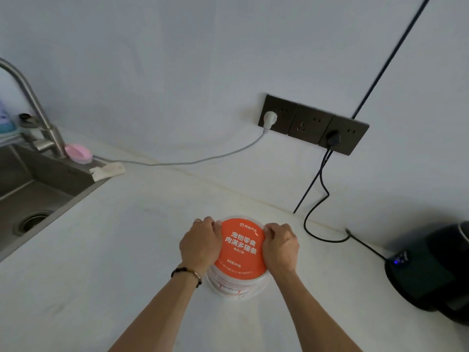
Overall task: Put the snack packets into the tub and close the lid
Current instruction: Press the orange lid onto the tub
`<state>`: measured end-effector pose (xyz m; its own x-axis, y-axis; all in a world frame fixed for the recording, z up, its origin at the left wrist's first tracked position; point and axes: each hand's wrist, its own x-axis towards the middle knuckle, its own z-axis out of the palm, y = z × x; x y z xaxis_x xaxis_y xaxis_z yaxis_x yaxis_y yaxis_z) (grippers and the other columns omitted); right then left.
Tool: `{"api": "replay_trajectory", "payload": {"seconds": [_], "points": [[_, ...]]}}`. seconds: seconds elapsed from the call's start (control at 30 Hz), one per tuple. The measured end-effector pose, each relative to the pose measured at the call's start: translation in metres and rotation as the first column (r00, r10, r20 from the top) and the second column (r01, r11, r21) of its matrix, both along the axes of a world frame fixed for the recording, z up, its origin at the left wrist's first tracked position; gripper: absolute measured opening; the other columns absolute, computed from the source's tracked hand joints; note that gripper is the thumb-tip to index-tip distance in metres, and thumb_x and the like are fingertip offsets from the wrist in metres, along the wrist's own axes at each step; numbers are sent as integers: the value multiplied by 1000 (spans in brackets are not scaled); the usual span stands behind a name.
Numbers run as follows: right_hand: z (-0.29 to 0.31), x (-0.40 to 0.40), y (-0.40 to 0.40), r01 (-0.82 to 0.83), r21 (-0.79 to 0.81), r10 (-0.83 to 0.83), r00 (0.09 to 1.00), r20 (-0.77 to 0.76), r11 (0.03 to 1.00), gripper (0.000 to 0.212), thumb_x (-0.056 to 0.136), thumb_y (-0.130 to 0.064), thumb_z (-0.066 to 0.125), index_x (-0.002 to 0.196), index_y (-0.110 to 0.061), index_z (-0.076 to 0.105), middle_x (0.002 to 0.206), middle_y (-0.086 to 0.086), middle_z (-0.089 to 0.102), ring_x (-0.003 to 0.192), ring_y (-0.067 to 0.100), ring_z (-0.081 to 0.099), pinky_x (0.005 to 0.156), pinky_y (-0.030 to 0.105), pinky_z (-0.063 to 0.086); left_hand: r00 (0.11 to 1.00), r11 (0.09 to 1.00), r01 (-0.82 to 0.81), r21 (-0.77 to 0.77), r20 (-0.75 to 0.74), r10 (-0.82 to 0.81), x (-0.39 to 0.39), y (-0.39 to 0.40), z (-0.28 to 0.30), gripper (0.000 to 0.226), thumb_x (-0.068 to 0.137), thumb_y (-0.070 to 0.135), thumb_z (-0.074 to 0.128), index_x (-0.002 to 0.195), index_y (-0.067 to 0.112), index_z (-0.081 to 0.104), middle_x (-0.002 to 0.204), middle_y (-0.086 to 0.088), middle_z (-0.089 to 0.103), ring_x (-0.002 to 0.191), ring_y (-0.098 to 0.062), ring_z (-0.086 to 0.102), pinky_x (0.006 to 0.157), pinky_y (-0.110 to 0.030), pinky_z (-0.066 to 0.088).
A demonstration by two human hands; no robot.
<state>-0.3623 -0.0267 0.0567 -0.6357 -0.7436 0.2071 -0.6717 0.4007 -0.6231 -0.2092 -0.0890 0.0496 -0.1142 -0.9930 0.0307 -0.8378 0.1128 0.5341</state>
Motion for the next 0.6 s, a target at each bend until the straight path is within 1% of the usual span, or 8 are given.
{"api": "replay_trajectory", "payload": {"seconds": [0.07,0.13,0.2,0.27,0.33,0.47,0.53,0.6], "points": [[0,-1,-1,17,97,-21,999,38,995,26,95,-29,48,99,-12,67,101,12,65,86,29,62,75,33,46,999,996,37,81,10,-38,2,-3,-2,53,98,49,20,100,13,58,88,-2,63,74,-18,58,64,-32,48],[-1,-3,1,67,238,-115,975,192,969,46,93,-52,41,97,-11,61,99,11,66,89,29,62,78,36,48,998,983,45,180,-41,-38,3,-5,-4,58,97,53,15,100,11,54,86,-3,62,74,-19,58,64,-32,43],[-1,-3,1,73,315,-192,911,365,946,63,92,-60,29,104,-7,61,107,16,66,98,33,61,87,41,48,993,965,40,258,-119,-10,5,-7,-5,63,96,55,12,105,8,53,90,-5,61,79,-21,57,68,-33,42],[2,-3,0,31,363,-181,904,386,931,64,98,-49,17,127,-4,52,125,23,58,115,39,54,100,45,42,990,957,58,284,-142,-18,5,-10,-7,66,97,54,10,111,7,55,98,-9,63,84,-22,58,73,-34,43],[5,-4,-1,-35,400,-89,954,286,916,55,101,-33,13,137,-2,40,131,27,52,121,42,49,103,48,39,987,952,93,291,-156,-48,5,-14,-8,65,98,51,9,112,8,56,105,-11,65,88,-23,60,78,-34,46],[0,-7,-2,-69,391,-16,978,210,918,45,102,-19,13,119,8,44,119,31,52,110,44,49,95,48,40,969,957,123,261,-238,-59,5,-13,-13,65,99,49,10,97,6,60,97,-12,67,83,-21,63,75,-31,48],[-4,-9,-3,-80,376,-12,972,235,923,41,101,-14,14,118,10,43,117,32,51,109,44,49,93,47,39,961,962,107,250,-274,-36,4,-15,-19,65,99,49,11,93,7,60,94,-11,67,83,-22,64,74,-31,47],[0,-11,-8,-86,363,-15,963,268,928,42,102,-15,14,116,10,44,117,32,52,109,44,49,91,46,40,955,967,87,239,-295,-13,3,-15,-18,64,98,50,11,94,7,59,96,-12,66,85,-24,63,78,-35,49]]}}
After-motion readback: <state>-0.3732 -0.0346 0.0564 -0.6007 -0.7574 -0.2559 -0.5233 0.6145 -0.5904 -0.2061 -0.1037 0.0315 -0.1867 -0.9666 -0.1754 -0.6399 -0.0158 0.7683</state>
